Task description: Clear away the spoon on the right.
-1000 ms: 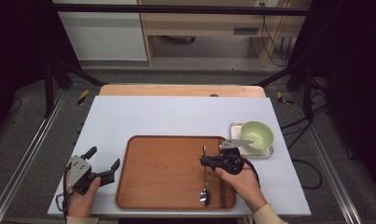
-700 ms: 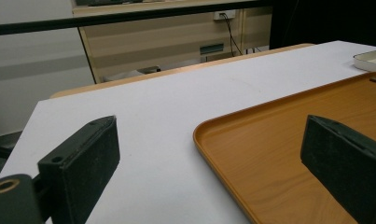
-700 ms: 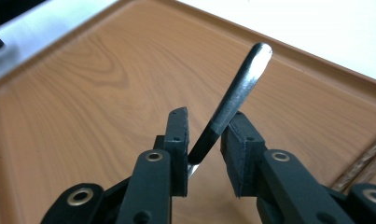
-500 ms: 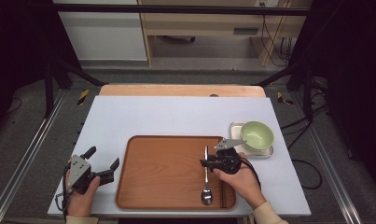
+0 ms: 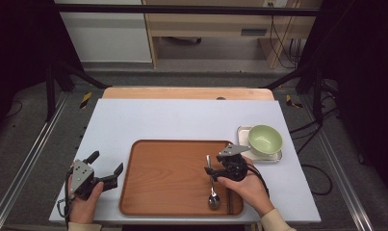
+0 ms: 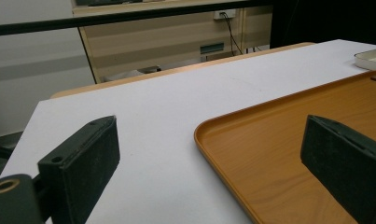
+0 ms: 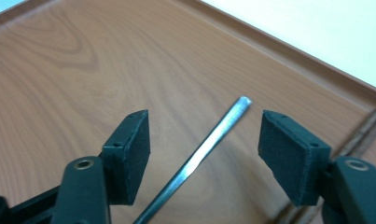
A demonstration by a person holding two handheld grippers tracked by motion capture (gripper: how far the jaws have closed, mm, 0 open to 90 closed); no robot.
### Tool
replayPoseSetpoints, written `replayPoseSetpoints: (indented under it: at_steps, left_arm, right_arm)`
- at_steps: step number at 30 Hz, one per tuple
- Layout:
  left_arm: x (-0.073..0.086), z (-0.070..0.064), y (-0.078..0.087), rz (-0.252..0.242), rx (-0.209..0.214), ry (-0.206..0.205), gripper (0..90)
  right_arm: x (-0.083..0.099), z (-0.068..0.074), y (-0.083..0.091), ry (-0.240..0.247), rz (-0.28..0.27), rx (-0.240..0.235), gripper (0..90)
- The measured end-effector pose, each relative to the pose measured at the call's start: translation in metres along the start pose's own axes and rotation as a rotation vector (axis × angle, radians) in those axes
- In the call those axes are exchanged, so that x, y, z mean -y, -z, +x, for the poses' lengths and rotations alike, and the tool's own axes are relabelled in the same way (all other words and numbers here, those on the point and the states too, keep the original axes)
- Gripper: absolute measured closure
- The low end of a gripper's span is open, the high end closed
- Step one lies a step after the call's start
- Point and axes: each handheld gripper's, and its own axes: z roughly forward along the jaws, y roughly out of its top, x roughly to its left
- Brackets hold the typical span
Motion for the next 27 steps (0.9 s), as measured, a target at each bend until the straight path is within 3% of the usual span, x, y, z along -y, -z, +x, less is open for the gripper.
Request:
replayPoseSetpoints:
  at_steps: [12, 16, 22, 27]
  left_arm:
    - [0.0, 0.0, -0.001, 0.006, 0.006, -0.005, 4.1]
    - [0.001, 0.0, -0.001, 0.007, 0.004, -0.002, 4.1]
    - [0.0, 0.0, 0.0, 0.004, 0.001, -0.004, 4.0]
    - [0.001, 0.0, -0.001, 0.008, 0.0, -0.008, 4.0]
  right_arm:
    - [0.007, -0.009, 0.01, -0.047, -0.046, 0.064, 21.3]
    - [0.006, -0.013, 0.016, -0.056, -0.097, 0.093, 15.4]
    - [0.001, -0.017, 0.029, -0.074, -0.167, 0.096, 8.6]
    - [0.0, -0.026, 0.039, -0.084, -0.25, 0.13, 8.7]
